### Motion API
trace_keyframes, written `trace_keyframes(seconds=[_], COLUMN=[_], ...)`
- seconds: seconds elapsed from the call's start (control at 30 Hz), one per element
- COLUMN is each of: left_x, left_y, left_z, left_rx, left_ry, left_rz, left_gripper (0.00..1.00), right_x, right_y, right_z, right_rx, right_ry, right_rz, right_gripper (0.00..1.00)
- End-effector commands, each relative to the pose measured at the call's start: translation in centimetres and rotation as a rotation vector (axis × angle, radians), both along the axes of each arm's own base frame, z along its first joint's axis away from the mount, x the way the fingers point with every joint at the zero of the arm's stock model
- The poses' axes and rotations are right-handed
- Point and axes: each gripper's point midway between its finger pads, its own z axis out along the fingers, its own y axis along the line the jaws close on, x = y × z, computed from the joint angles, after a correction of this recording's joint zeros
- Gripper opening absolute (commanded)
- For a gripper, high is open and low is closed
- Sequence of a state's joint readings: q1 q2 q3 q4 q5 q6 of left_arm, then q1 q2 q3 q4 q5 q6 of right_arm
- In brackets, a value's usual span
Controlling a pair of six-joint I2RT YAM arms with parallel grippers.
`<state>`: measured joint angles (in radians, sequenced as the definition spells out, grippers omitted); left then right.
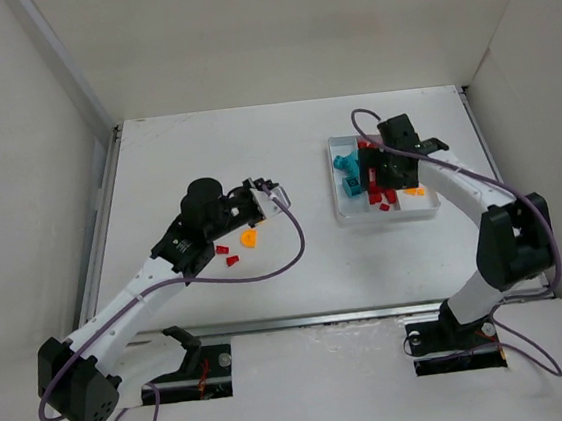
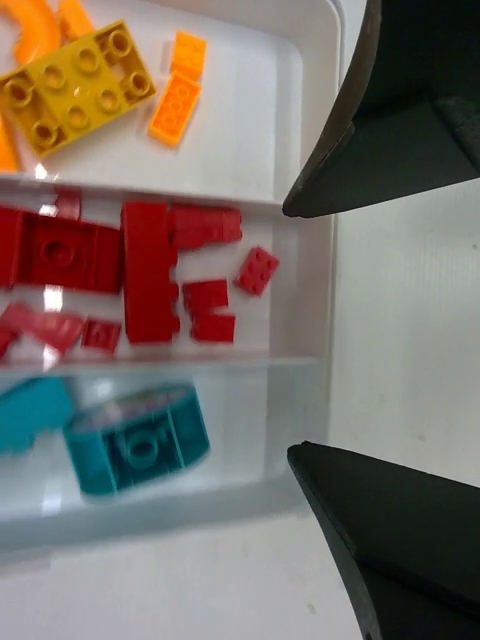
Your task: Sort the legos into containers by color
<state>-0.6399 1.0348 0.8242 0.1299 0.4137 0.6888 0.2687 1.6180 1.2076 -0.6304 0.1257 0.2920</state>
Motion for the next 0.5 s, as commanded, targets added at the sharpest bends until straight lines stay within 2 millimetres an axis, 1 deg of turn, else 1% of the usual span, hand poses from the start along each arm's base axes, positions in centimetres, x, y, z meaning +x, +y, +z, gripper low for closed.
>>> trace_keyframes(seconds=[0.0,0.03,0.07,0.1,0.13,0.17,0.2,0.23,0.27,0.3,0.33,0.37,0.4,0.47], left_x=[-0.8,-0.9,-1.0,-0.9,-0.8,-0.8,-0.8,-0.7,-0.5,-0.5,-0.5,-0.3,-0.3,-0.3], left_y=[-0.9,-0.9,-1.1,-1.1,-1.2,-1.2,-1.3,-1.4,-1.5,-1.5,-1.5,-1.6,-1.7,-1.7], left_z=[1.7,1.3,1.6,2.0,2.3,2.2,2.7,3.0,2.9,3.2,3.2,2.8,3.0,3.0], left_rx=[-0.062,-0.052,-0.054,-0.064,-0.066,-0.067,-0.075,-0.076,-0.076,-0.082,-0.083,-0.077,-0.082,-0.082], left_ry=[-0.034,-0.037,-0.059,-0.073,-0.092,-0.095,-0.125,-0.141,-0.141,-0.151,-0.151,-0.142,-0.15,-0.15], left_rz=[-0.055,-0.067,-0.081,-0.081,-0.083,-0.083,-0.094,-0.095,-0.095,-0.095,-0.095,-0.095,-0.095,-0.095], left_gripper=[0.0,0.0,0.0,0.0,0.0,0.0,0.0,0.0,0.0,0.0,0.0,0.0,0.0,0.0], right_x=[1.7,1.3,0.8,0.3,-1.2,-1.3,-2.5,-3.1,-4.1,-4.6,-4.7,-5.5,-6.3,-6.8], right_y=[3.3,5.7,8.1,8.1,10.2,11.5,12.4,12.9,14.5,15.2,16.0,17.0,18.3,20.0], right_z=[8.1,10.0,14.1,15.5,17.4,19.7,22.1,23.2,24.4,25.2,25.1,25.3,25.7,25.2], right_rx=[0.149,0.267,0.393,0.417,0.545,0.627,0.73,0.78,0.828,0.836,0.843,0.862,0.877,0.893], right_ry=[-0.21,-0.252,-0.361,-0.386,-0.411,-0.505,-0.541,-0.561,-0.58,-0.59,-0.575,-0.558,-0.549,-0.512], right_rz=[0.158,0.249,0.366,0.351,0.446,0.507,0.526,0.557,0.626,0.652,0.671,0.713,0.753,0.793], right_gripper=[1.0,1.0,1.0,1.0,1.0,0.98,0.92,0.88,0.82,0.73,0.71,0.71,0.71,0.71])
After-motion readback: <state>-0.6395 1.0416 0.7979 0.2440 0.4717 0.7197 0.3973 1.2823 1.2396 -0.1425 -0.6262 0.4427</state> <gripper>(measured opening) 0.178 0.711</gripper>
